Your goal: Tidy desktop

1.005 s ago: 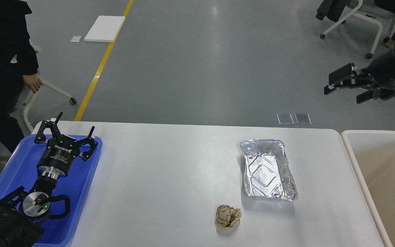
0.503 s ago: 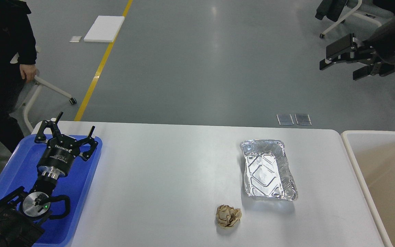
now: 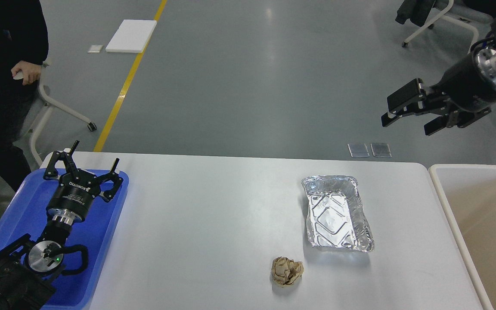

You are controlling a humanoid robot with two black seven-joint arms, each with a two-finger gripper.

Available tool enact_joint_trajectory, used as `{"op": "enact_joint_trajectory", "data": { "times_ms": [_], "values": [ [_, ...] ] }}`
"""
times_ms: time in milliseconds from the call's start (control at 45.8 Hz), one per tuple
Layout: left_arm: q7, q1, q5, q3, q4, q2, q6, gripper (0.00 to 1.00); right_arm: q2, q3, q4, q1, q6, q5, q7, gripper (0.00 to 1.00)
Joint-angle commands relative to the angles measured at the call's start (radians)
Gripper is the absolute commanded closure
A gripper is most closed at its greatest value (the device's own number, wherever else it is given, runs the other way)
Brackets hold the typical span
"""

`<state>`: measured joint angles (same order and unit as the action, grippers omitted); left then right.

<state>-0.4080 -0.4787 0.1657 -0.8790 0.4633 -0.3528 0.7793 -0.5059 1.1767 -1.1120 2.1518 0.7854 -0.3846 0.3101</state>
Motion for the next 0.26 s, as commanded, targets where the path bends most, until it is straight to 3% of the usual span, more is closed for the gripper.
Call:
{"op": "enact_joint_trajectory", "data": {
  "times_ms": [0, 240],
  "values": [
    [0.0, -0.001, 0.0, 0.0, 0.0, 0.0, 0.0, 0.01, 0.027, 0.023, -0.029, -0.006, 0.0, -0.013, 0.0, 0.0],
    [0.0, 0.0, 0.0, 0.0, 0.0, -0.002, 0.0, 0.01, 0.027, 0.049, -0.052, -0.018, 0.0, -0.189, -0.002, 0.0]
  ]
}}
